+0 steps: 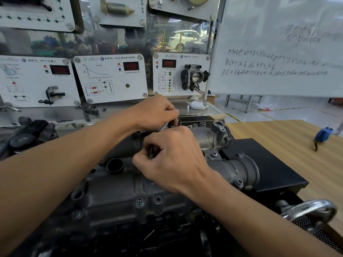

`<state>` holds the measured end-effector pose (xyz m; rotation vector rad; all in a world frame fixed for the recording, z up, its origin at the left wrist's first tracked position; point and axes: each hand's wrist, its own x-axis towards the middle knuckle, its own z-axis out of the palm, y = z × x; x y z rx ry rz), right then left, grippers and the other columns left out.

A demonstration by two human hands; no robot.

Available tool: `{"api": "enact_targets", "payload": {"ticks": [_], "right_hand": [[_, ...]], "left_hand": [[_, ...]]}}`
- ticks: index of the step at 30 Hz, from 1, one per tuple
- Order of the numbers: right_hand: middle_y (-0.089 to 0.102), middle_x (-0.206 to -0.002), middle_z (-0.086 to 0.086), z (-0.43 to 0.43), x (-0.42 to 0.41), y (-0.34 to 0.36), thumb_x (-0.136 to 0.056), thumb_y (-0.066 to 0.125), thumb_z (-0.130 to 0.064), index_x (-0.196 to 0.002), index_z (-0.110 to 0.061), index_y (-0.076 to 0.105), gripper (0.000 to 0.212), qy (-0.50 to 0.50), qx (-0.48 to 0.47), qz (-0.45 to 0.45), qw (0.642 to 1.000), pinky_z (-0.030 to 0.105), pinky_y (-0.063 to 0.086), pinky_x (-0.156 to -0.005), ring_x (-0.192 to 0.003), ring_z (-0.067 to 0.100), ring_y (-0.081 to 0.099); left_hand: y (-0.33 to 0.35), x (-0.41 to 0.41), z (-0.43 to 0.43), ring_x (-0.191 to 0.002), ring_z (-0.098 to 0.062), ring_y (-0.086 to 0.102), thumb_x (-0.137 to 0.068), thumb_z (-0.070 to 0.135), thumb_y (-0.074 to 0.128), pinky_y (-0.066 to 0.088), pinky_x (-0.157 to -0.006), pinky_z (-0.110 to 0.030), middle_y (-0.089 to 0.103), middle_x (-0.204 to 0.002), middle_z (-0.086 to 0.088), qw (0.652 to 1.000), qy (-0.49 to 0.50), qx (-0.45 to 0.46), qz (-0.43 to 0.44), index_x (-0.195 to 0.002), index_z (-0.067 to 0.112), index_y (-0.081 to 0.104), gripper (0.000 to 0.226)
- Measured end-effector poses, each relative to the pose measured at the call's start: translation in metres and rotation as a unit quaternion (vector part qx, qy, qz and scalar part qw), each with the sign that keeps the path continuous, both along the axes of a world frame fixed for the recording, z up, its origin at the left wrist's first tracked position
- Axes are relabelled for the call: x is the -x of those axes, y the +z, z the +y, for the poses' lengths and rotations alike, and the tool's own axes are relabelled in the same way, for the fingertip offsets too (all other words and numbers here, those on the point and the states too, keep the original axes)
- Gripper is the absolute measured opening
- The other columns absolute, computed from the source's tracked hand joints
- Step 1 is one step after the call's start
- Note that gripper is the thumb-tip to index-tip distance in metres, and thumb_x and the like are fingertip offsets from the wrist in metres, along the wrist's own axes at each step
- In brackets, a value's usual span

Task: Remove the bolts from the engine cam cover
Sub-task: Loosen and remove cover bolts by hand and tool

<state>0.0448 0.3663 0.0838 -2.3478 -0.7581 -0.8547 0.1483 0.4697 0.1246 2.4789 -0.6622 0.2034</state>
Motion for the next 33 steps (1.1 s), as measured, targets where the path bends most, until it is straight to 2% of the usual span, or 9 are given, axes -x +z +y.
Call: {"api": "enact_targets", "payload": {"ticks": [3, 7, 12, 19, 24, 26, 27, 28, 33], "right_hand": [[0.043, -0.043, 0.002, 0.0, 0.001, 0.0, -0.071, 0.062, -0.026, -0.05, -0.019, 0.042, 0.03, -0.004, 0.004, -0.005, 1.0, 0.036, 0.043, -0.048, -0.046, 0.025, 0.044], [0.04, -0.043, 0.001, 0.0, 0.003, -0.002, -0.07, 0.062, -0.025, -0.05, -0.02, 0.041, 0.03, 0.0, -0.008, -0.012, 1.0, 0.036, 0.043, -0.048, -0.046, 0.025, 0.043], [0.045, -0.044, 0.003, -0.002, 0.005, -0.005, -0.069, 0.062, -0.025, -0.05, -0.022, 0.04, 0.029, 0.0, -0.017, -0.01, 1.0, 0.036, 0.045, -0.05, -0.047, 0.027, 0.046], [0.047, -0.044, 0.004, -0.005, 0.01, -0.006, -0.07, 0.061, -0.025, -0.049, -0.011, 0.053, 0.026, 0.0, -0.007, 0.005, 1.0, 0.035, 0.044, -0.05, -0.047, 0.026, 0.046], [0.038, -0.044, -0.001, -0.011, 0.013, -0.005, -0.069, 0.062, -0.023, -0.048, -0.013, 0.05, 0.025, -0.001, -0.025, 0.006, 1.0, 0.037, 0.044, -0.049, -0.048, 0.026, 0.043], [0.04, -0.044, 0.002, -0.012, 0.013, -0.004, -0.068, 0.063, -0.022, -0.048, -0.012, 0.051, 0.025, 0.007, -0.022, 0.011, 1.0, 0.037, 0.043, -0.048, -0.047, 0.026, 0.043], [0.041, -0.044, 0.003, -0.014, 0.013, -0.003, -0.068, 0.063, -0.021, -0.049, -0.01, 0.052, 0.025, 0.013, -0.019, 0.012, 1.0, 0.036, 0.042, -0.048, -0.047, 0.026, 0.043], [0.04, -0.044, 0.004, -0.015, 0.013, -0.002, -0.068, 0.063, -0.021, -0.049, -0.01, 0.051, 0.025, 0.019, -0.013, 0.012, 1.0, 0.036, 0.041, -0.047, -0.047, 0.026, 0.042], [0.035, -0.043, 0.001, -0.019, 0.011, 0.001, -0.066, 0.06, -0.025, -0.047, -0.013, 0.043, 0.028, 0.02, 0.029, 0.011, 0.999, 0.034, 0.04, -0.047, -0.045, 0.023, 0.038]], "left_hand": [[0.001, 0.004, -0.001, -0.058, -0.017, 0.059, -0.097, 0.027, 0.052, 0.043, -0.058, -0.014, 0.07, -0.07, -0.015, 1.0, 0.002, 0.004, 0.004, -0.068, 0.022, 0.074, 0.036], [0.0, 0.009, -0.003, -0.049, -0.002, 0.053, -0.097, 0.025, 0.052, 0.033, -0.1, -0.032, 0.069, -0.068, -0.014, 1.0, 0.007, 0.006, 0.002, -0.067, 0.023, 0.072, 0.037], [-0.001, 0.011, -0.004, -0.056, -0.021, 0.055, -0.096, 0.024, 0.053, 0.035, -0.05, -0.006, 0.07, -0.071, -0.018, 1.0, 0.003, 0.016, -0.002, -0.069, 0.018, 0.074, 0.035], [-0.001, 0.016, -0.005, -0.051, -0.017, 0.054, -0.096, 0.022, 0.053, 0.039, -0.068, -0.013, 0.067, -0.065, -0.018, 1.0, -0.001, 0.017, -0.006, -0.067, 0.02, 0.073, 0.035], [0.001, 0.017, -0.007, -0.037, -0.007, 0.035, -0.095, 0.019, 0.054, 0.032, -0.042, -0.014, 0.044, -0.041, 0.004, 1.0, 0.013, 0.022, -0.001, -0.066, 0.017, 0.073, 0.035], [0.002, 0.017, -0.007, -0.037, -0.006, 0.039, -0.096, 0.02, 0.053, 0.037, -0.062, -0.01, 0.043, -0.039, 0.006, 1.0, 0.014, 0.022, -0.001, -0.066, 0.019, 0.072, 0.036], [0.002, 0.018, -0.008, -0.038, -0.004, 0.043, -0.096, 0.02, 0.053, 0.04, -0.092, -0.027, 0.045, -0.039, 0.006, 1.0, 0.015, 0.021, -0.001, -0.065, 0.021, 0.072, 0.036], [0.002, 0.018, -0.008, -0.04, -0.002, 0.046, -0.096, 0.02, 0.052, 0.035, -0.098, -0.037, 0.047, -0.039, 0.007, 1.0, 0.016, 0.019, 0.0, -0.065, 0.023, 0.071, 0.037], [0.002, 0.013, -0.006, -0.041, -0.004, 0.041, -0.095, 0.023, 0.054, 0.036, -0.052, -0.026, 0.049, -0.042, 0.007, 1.0, 0.016, 0.015, -0.004, -0.065, 0.021, 0.072, 0.035]]}}
